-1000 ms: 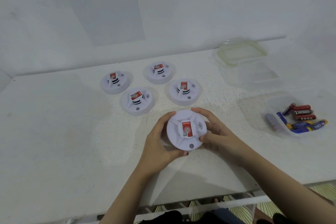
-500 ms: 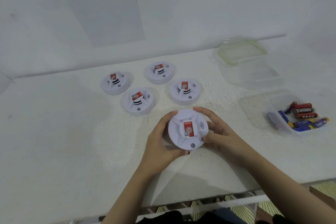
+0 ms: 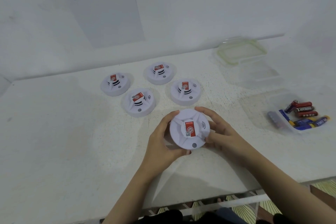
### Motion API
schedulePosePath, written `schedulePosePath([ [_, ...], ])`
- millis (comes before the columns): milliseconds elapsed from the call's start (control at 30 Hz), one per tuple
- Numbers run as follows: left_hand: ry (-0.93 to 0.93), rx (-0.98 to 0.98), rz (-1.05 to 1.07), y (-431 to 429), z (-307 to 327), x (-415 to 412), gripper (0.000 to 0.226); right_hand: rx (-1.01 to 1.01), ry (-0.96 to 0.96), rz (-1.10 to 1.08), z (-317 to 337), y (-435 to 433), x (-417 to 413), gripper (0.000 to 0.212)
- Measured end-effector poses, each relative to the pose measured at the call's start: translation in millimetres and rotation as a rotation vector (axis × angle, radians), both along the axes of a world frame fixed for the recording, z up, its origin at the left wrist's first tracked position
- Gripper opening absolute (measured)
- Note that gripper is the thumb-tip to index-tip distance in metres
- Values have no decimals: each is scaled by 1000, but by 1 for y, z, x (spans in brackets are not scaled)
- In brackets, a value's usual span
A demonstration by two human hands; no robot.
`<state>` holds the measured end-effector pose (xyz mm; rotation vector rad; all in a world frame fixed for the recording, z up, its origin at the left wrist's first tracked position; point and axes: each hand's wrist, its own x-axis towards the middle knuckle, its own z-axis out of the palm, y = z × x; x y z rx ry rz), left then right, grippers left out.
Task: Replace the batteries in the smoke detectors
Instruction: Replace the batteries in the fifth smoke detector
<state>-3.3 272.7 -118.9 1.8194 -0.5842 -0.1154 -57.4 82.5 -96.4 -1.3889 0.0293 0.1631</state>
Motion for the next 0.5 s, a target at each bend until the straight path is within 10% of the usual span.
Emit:
schedulePosePath([
  [500, 1, -7, -17, 2, 1, 1, 87, -92, -40, -11, -1, 1, -1, 63],
])
